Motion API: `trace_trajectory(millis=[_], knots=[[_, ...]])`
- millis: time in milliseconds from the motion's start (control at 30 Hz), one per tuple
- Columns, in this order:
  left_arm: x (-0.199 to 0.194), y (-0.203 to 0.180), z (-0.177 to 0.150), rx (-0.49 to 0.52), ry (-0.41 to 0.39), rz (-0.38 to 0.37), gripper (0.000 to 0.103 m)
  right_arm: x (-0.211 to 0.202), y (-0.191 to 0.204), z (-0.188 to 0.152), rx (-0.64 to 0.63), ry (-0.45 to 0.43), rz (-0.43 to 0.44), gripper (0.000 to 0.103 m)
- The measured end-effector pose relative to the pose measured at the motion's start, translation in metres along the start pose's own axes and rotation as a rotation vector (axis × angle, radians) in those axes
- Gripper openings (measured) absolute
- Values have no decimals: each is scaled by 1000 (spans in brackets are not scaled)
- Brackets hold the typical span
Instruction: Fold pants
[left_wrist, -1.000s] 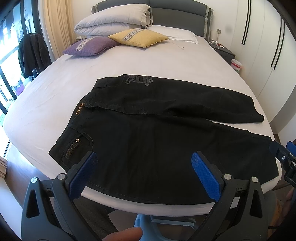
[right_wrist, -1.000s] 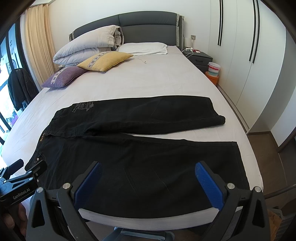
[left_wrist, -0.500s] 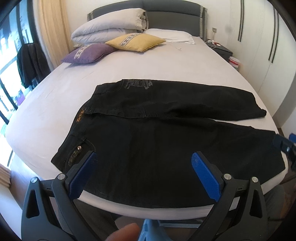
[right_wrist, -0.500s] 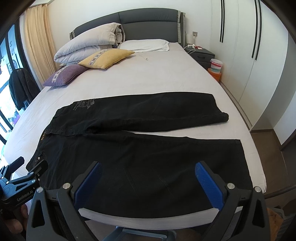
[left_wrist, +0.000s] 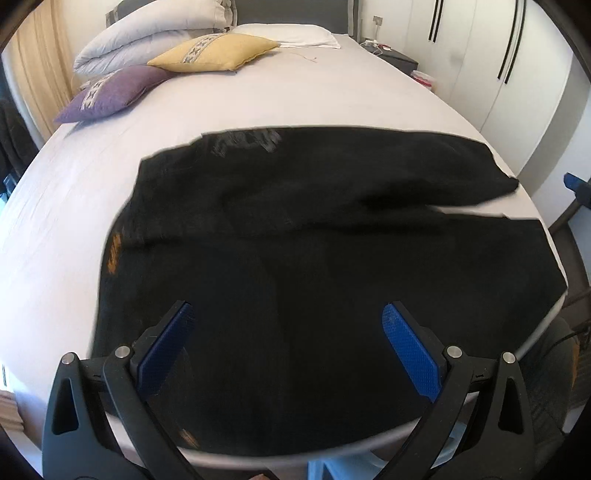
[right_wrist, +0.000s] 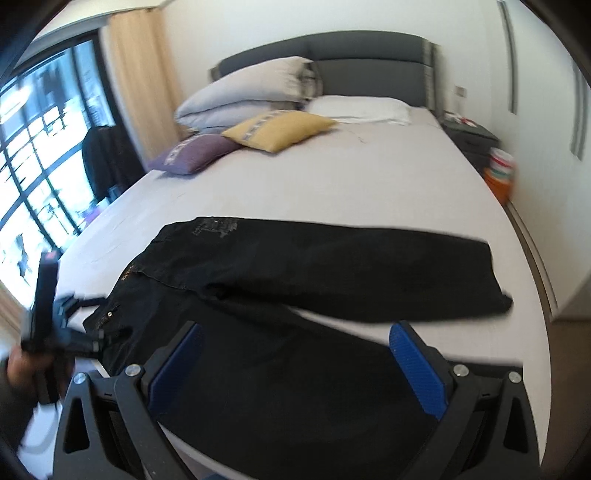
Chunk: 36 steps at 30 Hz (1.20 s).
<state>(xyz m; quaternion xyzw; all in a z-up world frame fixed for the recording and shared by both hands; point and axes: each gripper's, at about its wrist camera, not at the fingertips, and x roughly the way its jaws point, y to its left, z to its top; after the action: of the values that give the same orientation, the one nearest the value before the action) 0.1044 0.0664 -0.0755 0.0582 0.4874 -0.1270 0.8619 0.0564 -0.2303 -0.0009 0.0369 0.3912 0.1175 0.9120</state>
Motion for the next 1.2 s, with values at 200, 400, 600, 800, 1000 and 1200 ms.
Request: trace_trajectory(millis=[200, 400, 600, 800, 1000, 1200], knots=[[41, 52, 99, 194, -36, -45, 103, 40, -32, 32, -63, 59, 118, 103], [115, 83, 191, 368, 57, -35, 103, 87, -58, 55, -102, 120, 195, 103], [187, 96, 217, 479, 214, -65, 93, 133, -83, 69, -95, 174, 238, 103], [231, 115, 225, 481, 341, -180, 67, 164, -100, 80, -115, 198, 304, 103], [253, 140, 239, 437, 390, -266, 67, 179, -103, 86, -149, 200, 346, 103], [267, 143, 246, 446, 418, -275, 68, 192, -102, 85, -195, 248, 350, 103]])
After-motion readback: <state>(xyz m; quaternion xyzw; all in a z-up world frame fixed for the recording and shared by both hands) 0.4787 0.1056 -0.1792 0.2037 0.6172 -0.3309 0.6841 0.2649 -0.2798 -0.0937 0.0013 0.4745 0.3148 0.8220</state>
